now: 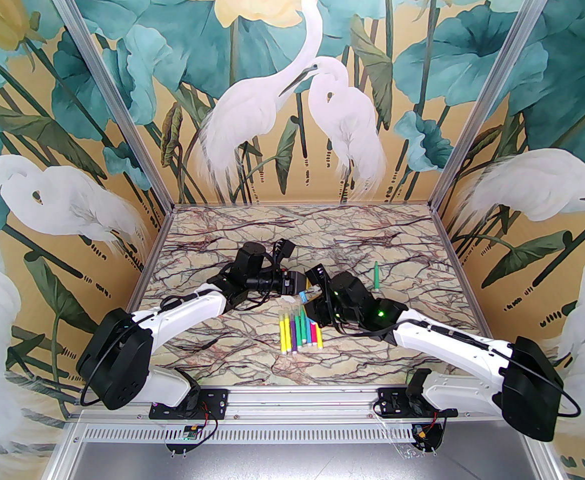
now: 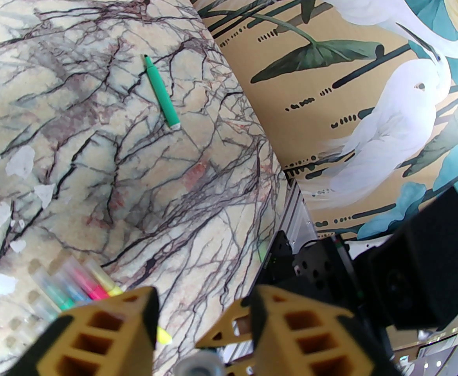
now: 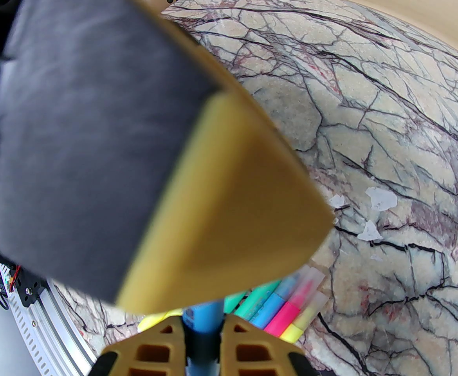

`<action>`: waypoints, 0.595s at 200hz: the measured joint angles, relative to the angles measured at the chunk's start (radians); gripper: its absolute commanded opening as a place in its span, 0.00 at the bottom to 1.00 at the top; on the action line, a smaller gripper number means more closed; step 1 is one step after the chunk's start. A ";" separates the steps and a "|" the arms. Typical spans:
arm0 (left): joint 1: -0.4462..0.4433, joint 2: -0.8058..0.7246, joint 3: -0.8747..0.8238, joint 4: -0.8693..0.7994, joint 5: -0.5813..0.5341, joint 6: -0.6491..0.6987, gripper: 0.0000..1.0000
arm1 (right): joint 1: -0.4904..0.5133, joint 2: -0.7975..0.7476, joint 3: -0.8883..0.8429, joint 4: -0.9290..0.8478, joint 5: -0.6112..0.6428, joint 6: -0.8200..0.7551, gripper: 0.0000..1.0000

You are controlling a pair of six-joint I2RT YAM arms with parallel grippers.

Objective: Open the pen caps

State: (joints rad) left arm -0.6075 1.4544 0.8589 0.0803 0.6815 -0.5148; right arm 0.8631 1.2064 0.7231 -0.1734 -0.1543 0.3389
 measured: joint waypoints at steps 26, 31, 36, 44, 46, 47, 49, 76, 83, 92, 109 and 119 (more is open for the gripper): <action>-0.002 0.000 0.001 0.003 0.006 -0.005 0.29 | 0.000 0.005 0.005 0.003 0.000 -0.001 0.11; -0.002 0.000 0.001 0.004 0.006 -0.008 0.27 | 0.000 0.005 0.006 0.004 0.000 -0.001 0.11; -0.002 0.000 0.001 0.006 0.006 -0.010 0.25 | 0.000 0.005 0.006 0.005 0.000 -0.001 0.11; -0.002 0.000 0.001 0.007 0.006 -0.012 0.21 | 0.000 0.005 0.007 0.006 0.000 -0.002 0.10; -0.002 0.000 0.001 0.007 0.006 -0.014 0.20 | 0.000 0.005 0.007 0.006 0.000 -0.003 0.10; -0.002 0.000 0.001 0.007 0.006 -0.012 0.19 | 0.000 0.005 0.007 0.007 0.000 -0.003 0.10; -0.002 0.001 0.001 0.007 0.006 -0.010 0.18 | 0.000 0.005 0.007 0.007 0.000 -0.003 0.11; -0.001 0.001 0.001 0.008 0.005 -0.015 0.11 | 0.000 0.005 0.007 0.010 0.000 -0.003 0.12; 0.000 0.001 0.001 0.008 0.006 -0.016 0.10 | 0.000 0.005 0.007 0.010 0.000 -0.003 0.14; 0.000 0.001 0.001 0.008 0.006 -0.016 0.08 | 0.000 0.005 0.007 0.010 0.000 -0.003 0.18; -0.001 0.001 0.001 0.010 0.006 -0.018 0.03 | 0.000 0.005 0.007 0.011 0.001 -0.005 0.29; -0.002 0.001 0.001 0.015 0.008 -0.021 0.02 | 0.000 0.005 0.007 0.015 0.001 -0.006 0.33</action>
State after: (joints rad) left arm -0.6090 1.4555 0.8597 0.0952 0.6891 -0.5354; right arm 0.8631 1.2118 0.7303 -0.1585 -0.1535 0.3325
